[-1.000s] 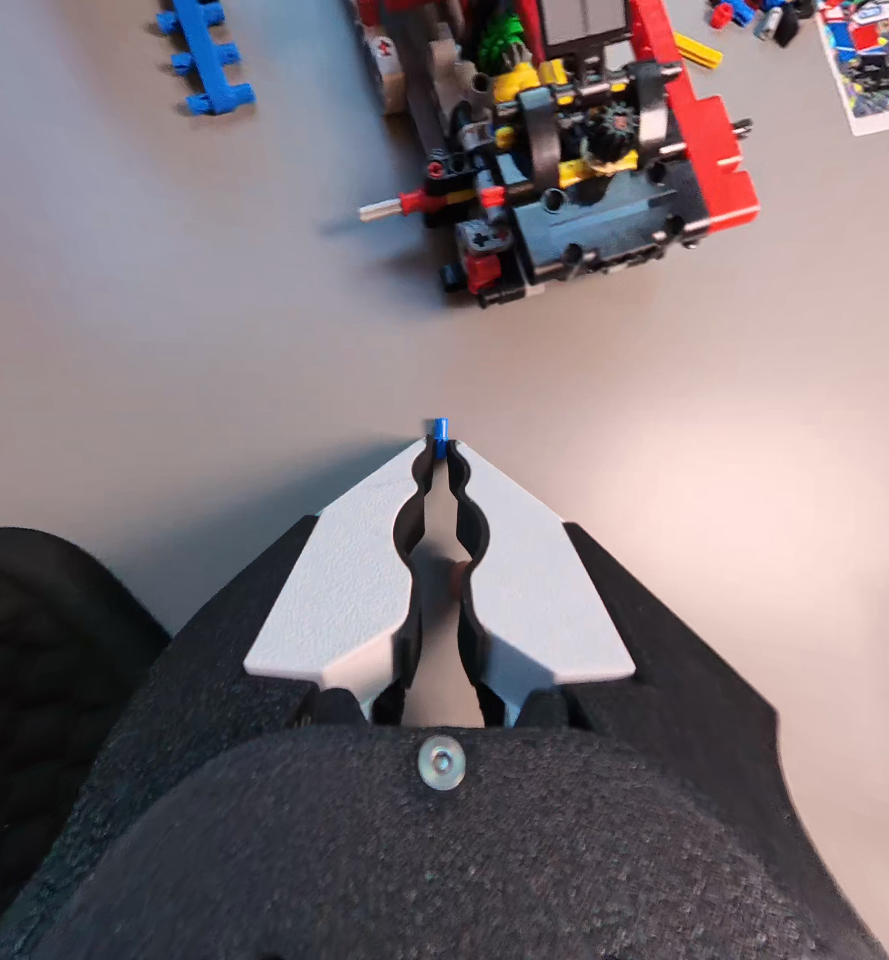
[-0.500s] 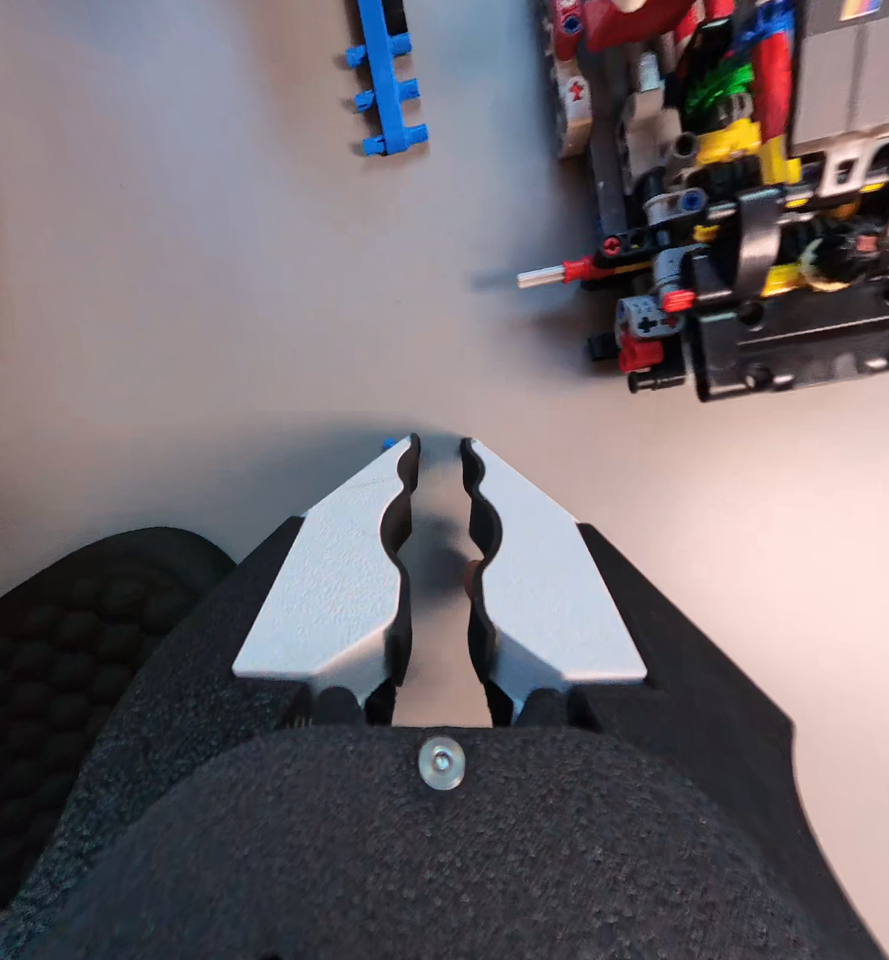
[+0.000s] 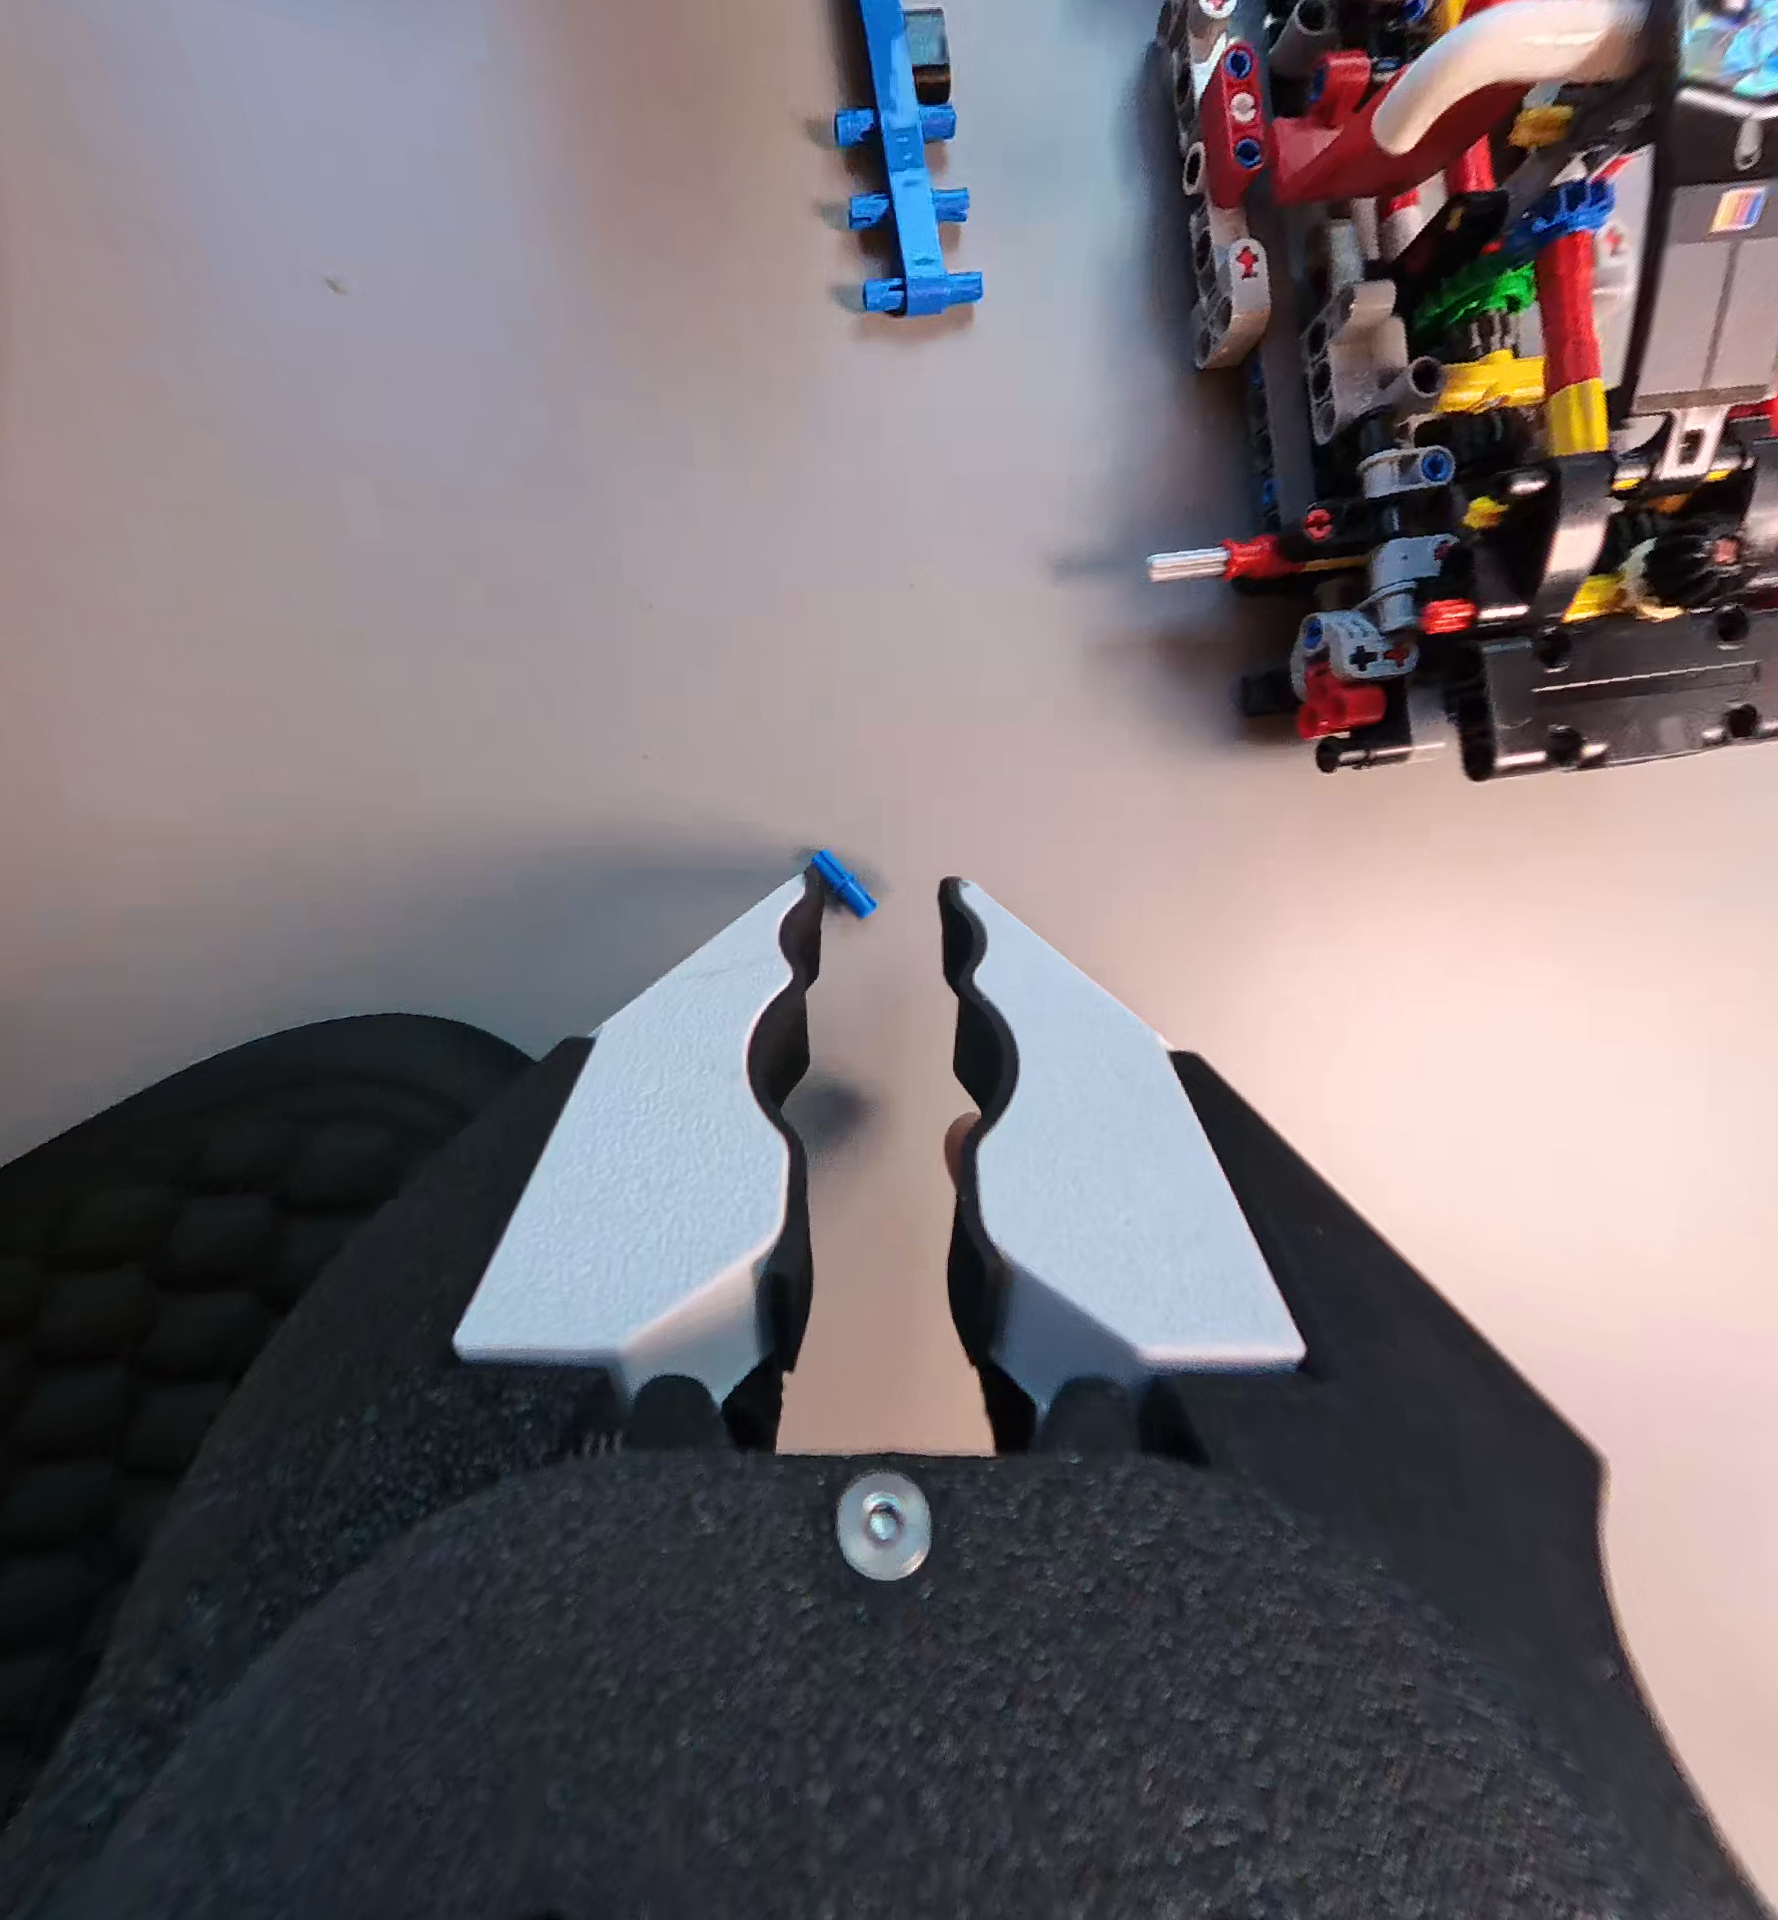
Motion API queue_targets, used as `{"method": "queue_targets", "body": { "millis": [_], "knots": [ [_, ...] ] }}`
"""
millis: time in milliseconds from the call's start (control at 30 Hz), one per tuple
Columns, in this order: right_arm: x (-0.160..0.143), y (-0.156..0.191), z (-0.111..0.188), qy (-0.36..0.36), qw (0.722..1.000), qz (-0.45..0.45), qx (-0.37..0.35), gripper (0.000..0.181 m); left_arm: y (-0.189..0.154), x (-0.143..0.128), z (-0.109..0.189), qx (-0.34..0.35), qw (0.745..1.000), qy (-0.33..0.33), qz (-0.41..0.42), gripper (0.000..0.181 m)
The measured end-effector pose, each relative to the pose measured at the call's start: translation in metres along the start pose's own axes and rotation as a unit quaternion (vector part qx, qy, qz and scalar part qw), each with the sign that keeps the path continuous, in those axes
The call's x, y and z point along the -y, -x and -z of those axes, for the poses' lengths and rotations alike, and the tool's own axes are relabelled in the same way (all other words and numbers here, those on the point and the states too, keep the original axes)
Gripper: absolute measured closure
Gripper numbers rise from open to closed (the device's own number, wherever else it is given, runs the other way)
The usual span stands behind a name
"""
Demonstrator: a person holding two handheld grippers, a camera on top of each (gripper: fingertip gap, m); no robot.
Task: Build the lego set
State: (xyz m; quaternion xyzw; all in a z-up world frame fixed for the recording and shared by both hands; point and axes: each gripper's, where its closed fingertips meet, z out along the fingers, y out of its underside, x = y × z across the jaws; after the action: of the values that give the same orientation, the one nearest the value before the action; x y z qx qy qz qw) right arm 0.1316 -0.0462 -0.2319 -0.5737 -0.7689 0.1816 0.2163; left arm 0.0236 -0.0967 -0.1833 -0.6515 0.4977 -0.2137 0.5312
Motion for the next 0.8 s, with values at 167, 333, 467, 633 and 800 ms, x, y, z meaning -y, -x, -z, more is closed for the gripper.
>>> {"method": "queue_targets", "body": {
  "millis": [167, 333, 467, 633, 800],
  "knots": [
    [-0.005, 0.006, -0.007, -0.001, 1.0, -0.008, 0.017, 0.17, -0.001, -0.002, -0.001, -0.001, 1.0, 0.006, -0.002, 0.176],
    [-0.002, 0.009, -0.009, -0.018, 0.999, -0.015, 0.024, 0.176, 0.001, 0.0, 0.0, 0.004, 1.0, -0.001, 0.0, 0.176],
    [0.002, 0.014, -0.011, -0.038, 0.999, -0.019, 0.024, 0.181, 0.001, 0.006, 0.003, 0.002, 1.0, -0.02, 0.006, 0.176],
    [0.003, 0.015, -0.01, -0.039, 0.999, -0.021, 0.02, 0.178, 0.0, 0.006, 0.003, -0.002, 1.0, -0.021, 0.006, 0.176],
    [0.005, 0.017, -0.011, -0.044, 0.998, -0.019, 0.027, 0.17, -0.002, 0.006, 0.003, -0.004, 1.0, -0.02, 0.002, 0.176]
  ]
}}
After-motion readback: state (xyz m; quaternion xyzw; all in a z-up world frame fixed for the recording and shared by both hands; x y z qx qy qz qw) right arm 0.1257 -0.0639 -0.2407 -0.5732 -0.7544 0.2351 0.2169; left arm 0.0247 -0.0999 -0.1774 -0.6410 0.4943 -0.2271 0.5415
